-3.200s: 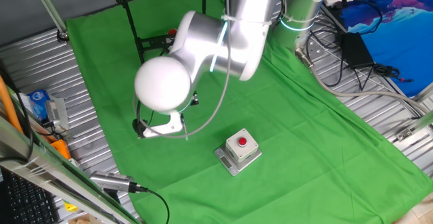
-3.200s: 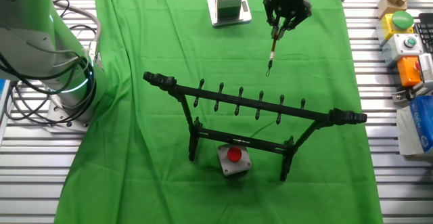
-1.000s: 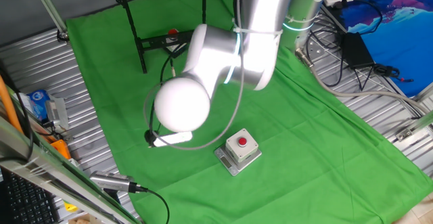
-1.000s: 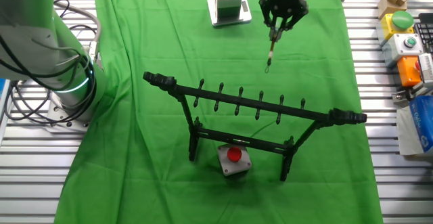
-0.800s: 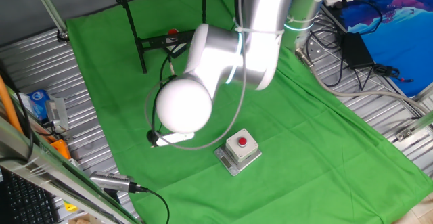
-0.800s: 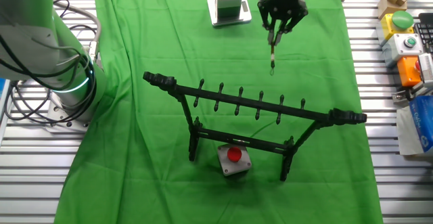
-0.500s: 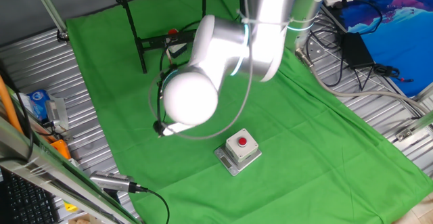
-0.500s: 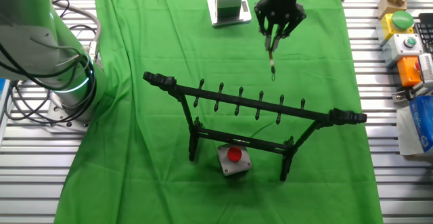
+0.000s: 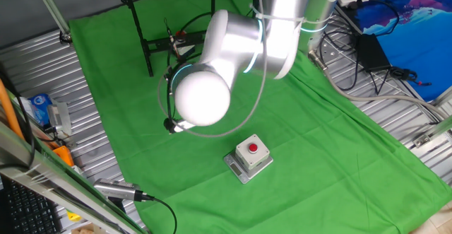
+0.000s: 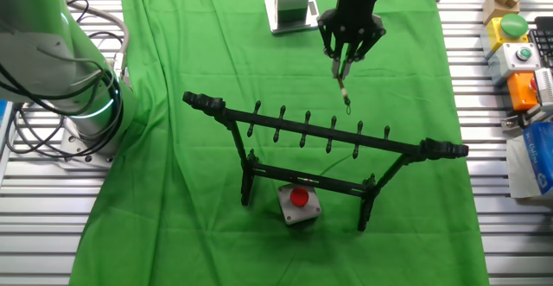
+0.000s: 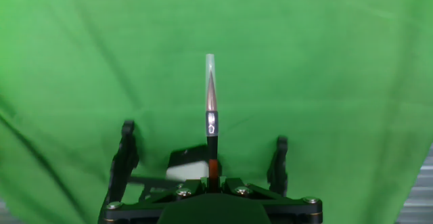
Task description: Place the brush on the pen rack
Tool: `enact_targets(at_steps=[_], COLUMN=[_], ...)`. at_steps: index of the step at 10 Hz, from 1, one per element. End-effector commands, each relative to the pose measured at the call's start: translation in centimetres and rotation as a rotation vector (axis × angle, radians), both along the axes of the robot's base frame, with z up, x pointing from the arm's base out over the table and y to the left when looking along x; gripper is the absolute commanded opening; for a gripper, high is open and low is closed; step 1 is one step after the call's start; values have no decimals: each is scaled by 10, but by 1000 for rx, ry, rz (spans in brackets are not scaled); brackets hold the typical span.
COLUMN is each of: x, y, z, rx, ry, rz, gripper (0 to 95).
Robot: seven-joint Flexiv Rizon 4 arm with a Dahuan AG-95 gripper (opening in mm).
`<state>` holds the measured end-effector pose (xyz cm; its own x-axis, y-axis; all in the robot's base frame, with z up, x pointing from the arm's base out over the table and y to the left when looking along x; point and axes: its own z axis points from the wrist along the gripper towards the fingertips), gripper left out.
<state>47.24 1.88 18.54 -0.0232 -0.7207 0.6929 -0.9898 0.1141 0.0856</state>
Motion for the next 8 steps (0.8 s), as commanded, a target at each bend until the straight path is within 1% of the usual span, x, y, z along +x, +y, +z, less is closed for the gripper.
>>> enact_targets(at_steps=[1, 3, 5, 8], x=[-4, -7, -8, -8], y=[-5, -12, -24, -30], z=[4, 7, 10, 17], rx=[-75, -93, -101, -113], ry=[20, 26, 43, 65], rz=[5, 14, 28, 37], gripper=[0, 0, 0, 0])
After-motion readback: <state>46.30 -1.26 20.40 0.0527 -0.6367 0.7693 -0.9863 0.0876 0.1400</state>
